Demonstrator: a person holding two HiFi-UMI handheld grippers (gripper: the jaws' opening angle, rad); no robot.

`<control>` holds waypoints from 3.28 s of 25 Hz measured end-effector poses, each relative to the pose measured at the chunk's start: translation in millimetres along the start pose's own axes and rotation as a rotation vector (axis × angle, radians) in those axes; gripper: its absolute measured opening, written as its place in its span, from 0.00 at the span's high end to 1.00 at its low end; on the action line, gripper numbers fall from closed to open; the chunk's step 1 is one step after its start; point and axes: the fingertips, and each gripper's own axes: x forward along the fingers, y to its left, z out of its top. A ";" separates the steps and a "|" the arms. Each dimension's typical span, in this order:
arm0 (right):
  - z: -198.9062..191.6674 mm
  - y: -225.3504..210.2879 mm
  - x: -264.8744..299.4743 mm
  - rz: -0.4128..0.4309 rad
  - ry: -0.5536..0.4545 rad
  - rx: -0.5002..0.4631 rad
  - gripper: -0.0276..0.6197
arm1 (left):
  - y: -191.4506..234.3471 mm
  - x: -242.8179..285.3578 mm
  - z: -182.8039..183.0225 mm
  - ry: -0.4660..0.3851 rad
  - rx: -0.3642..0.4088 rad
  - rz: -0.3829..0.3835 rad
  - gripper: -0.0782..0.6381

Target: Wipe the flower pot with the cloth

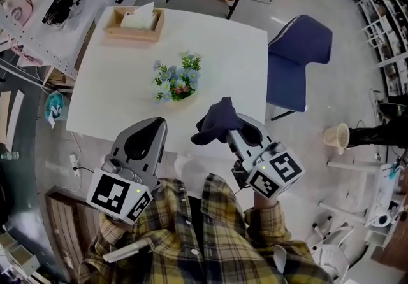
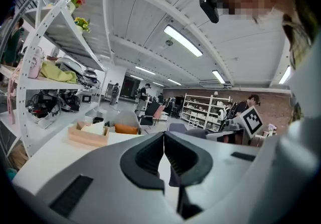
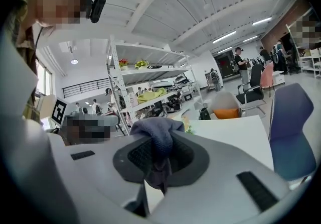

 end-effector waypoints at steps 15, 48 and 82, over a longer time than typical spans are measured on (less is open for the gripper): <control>4.9 -38.1 45.4 0.005 0.042 0.028 0.92 | 21.2 51.4 -1.0 0.042 -0.008 -0.055 0.87; -138.8 -106.0 132.0 -0.084 0.293 0.156 0.92 | 82.1 94.1 -196.7 0.382 -0.026 -0.134 0.87; -164.9 -113.5 138.0 -0.109 0.307 0.214 0.92 | 117.8 137.6 -201.0 0.334 0.112 -0.221 0.36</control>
